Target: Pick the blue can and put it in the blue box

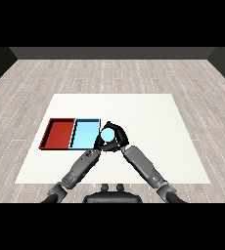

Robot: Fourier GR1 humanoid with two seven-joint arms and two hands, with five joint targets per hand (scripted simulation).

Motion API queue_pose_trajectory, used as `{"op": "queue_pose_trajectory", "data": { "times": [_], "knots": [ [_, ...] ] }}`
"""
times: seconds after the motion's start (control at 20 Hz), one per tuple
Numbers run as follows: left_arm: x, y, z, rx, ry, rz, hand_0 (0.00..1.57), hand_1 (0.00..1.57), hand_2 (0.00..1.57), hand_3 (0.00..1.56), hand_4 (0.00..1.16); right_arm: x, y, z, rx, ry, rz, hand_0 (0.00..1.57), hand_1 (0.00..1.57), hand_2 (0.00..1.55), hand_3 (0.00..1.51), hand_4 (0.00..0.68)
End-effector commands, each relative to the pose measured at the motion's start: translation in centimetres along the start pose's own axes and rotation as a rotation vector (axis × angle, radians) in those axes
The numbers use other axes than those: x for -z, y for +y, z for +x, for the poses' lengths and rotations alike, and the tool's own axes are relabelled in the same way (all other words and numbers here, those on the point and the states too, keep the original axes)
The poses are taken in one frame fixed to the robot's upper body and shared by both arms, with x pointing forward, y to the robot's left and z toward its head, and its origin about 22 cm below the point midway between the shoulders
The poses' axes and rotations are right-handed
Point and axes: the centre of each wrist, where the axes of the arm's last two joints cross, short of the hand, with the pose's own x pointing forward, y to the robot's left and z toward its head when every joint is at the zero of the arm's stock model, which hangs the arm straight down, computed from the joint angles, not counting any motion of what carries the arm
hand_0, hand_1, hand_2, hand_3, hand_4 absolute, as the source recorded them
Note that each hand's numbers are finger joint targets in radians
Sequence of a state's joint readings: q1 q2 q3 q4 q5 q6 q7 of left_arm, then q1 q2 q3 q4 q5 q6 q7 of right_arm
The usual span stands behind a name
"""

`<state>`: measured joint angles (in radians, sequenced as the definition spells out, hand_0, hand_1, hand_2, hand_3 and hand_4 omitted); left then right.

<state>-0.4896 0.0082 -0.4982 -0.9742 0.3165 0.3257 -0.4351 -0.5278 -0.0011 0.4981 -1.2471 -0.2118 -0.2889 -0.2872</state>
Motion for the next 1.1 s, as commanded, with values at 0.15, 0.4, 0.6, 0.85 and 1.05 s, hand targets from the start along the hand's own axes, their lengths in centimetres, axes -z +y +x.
{"op": "queue_pose_trajectory", "data": {
  "times": [0.15,0.4,0.6,0.85,1.05],
  "knots": [
    [0.3,-0.4,1.3,0.162,-0.017,0.016,0.32,0.32,0.48,0.33,0.18,-1.4,2.1,0.2,0.022,-0.002,0.018,1.46,1.46,1.47,1.40,0.593],
    [0.8,0.5,0.6,0.409,-0.041,-0.034,0.00,0.00,0.15,0.00,0.31,0.3,2.7,0.1,-0.010,-0.021,0.048,1.46,1.46,1.46,1.39,0.595],
    [-1.1,0.1,0.8,0.101,-0.054,0.144,0.70,0.70,0.80,0.54,0.71,-0.7,2.3,0.1,0.051,-0.030,0.030,1.45,1.45,1.45,1.40,0.610],
    [-0.5,-1.9,0.8,0.136,-0.017,0.132,0.73,0.73,0.82,0.64,0.67,1.1,1.3,1.1,0.064,-0.004,0.046,1.44,1.44,1.45,1.39,0.600],
    [0.2,-1.7,1.2,0.124,-0.004,0.112,0.83,0.83,0.88,0.74,0.67,0.4,3.3,0.5,0.071,0.005,0.039,1.43,1.43,1.45,1.39,0.588]
  ]
}}
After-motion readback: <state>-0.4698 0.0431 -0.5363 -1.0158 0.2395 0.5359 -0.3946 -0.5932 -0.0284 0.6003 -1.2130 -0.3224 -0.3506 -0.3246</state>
